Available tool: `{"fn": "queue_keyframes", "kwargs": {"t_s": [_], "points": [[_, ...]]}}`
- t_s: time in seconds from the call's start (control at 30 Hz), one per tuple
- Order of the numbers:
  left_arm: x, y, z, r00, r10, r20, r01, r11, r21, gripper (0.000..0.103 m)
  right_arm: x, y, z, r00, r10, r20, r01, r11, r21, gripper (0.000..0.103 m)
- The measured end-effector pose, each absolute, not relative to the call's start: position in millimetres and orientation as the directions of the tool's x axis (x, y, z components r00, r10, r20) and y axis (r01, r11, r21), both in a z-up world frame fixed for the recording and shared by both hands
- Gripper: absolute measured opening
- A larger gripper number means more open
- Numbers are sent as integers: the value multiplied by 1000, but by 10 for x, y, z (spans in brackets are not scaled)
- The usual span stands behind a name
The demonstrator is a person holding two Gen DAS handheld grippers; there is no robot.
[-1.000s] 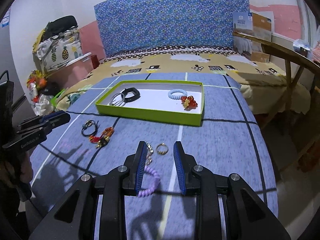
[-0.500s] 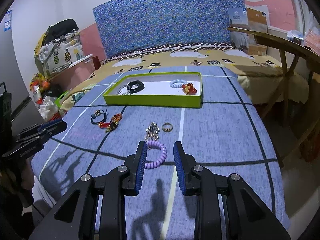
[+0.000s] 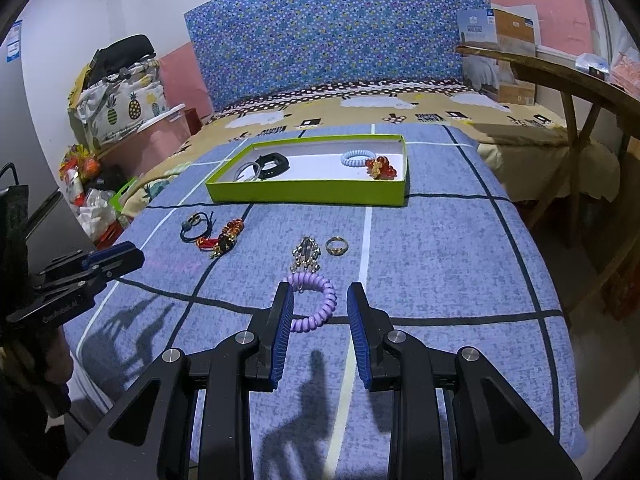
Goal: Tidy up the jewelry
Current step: 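Move both tools back over the remaining jewelry, then grasp the lavender coil hair tie with the right tool while the left tool grasps the gold tassel charm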
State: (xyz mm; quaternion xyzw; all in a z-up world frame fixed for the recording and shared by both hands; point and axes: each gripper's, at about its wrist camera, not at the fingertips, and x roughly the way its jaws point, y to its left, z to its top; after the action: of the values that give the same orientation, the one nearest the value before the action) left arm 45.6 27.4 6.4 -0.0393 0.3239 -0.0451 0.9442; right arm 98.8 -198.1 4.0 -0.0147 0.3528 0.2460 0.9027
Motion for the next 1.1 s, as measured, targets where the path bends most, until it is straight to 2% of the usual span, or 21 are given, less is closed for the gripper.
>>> {"fn": "queue_keyframes", "kwargs": {"t_s": [0.5, 1.1], "points": [[879, 135, -144, 719, -182, -671, 140, 983, -116, 25, 1200, -1866, -141, 583, 432, -688, -458, 874, 161, 28], [1285, 41, -293, 641, -176, -747, 136, 984, -115, 25, 1404, -1699, -374, 532, 378, -758, -476, 874, 101, 28]]}}
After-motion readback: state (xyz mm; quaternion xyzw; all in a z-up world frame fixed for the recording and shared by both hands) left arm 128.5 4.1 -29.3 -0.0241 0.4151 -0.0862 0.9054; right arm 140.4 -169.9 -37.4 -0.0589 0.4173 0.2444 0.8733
